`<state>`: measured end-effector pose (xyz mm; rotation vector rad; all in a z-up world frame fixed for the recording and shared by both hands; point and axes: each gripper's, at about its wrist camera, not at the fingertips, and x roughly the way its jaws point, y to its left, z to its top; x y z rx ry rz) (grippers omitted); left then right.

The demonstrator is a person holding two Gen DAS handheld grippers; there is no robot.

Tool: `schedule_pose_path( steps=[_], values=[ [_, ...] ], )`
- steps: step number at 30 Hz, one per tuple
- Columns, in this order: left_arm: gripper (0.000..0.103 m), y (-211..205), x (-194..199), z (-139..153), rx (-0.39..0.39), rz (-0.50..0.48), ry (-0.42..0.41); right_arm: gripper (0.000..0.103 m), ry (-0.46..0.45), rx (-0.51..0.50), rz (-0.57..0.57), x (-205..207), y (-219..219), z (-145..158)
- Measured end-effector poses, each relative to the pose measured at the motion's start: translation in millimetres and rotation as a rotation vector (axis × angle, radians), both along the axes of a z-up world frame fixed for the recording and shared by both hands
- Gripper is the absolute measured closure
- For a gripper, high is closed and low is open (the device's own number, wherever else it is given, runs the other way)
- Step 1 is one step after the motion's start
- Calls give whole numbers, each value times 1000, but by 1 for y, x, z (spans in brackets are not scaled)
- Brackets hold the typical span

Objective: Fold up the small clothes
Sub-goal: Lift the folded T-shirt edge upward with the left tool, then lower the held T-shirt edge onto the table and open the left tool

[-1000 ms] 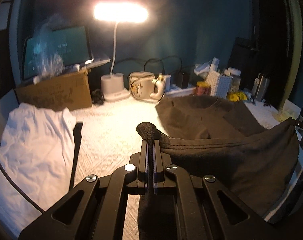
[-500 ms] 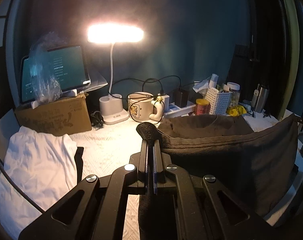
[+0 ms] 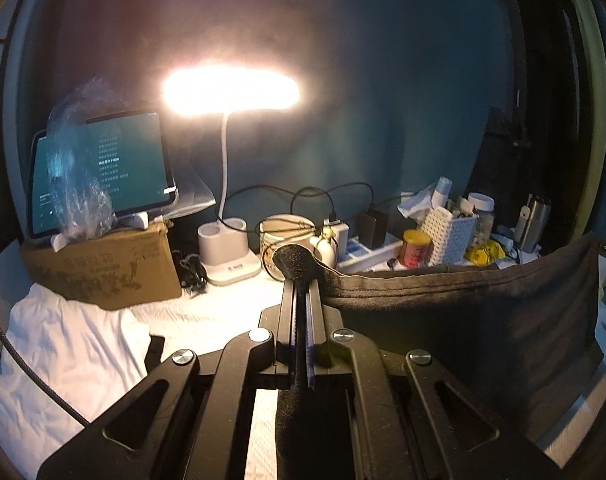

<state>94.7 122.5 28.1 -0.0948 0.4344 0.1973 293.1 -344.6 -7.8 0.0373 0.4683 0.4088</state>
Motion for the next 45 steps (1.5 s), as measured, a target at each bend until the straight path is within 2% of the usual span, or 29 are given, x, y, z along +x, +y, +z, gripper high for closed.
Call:
schedule_pose_path(
  steps=[17, 24, 30, 35, 40, 45],
  values=[
    [101, 13, 55, 18, 52, 2, -45, 97, -37, -23, -7, 62, 31, 17],
    [101, 16, 83, 19, 69, 9, -29, 97, -37, -38, -3, 90, 42, 17],
    [101, 20, 105, 9, 67, 20, -5, 97, -34, -55, 8, 114, 53, 13],
    [101, 22, 125, -5, 78, 27, 20, 97, -16, -72, 6, 134, 63, -2],
    [101, 25, 138, -21, 123, 57, 48, 97, 9, -107, -1, 150, 72, -21],
    [101, 34, 144, -31, 99, 80, 58, 97, 20, -125, -7, 163, 74, -28]
  ],
)
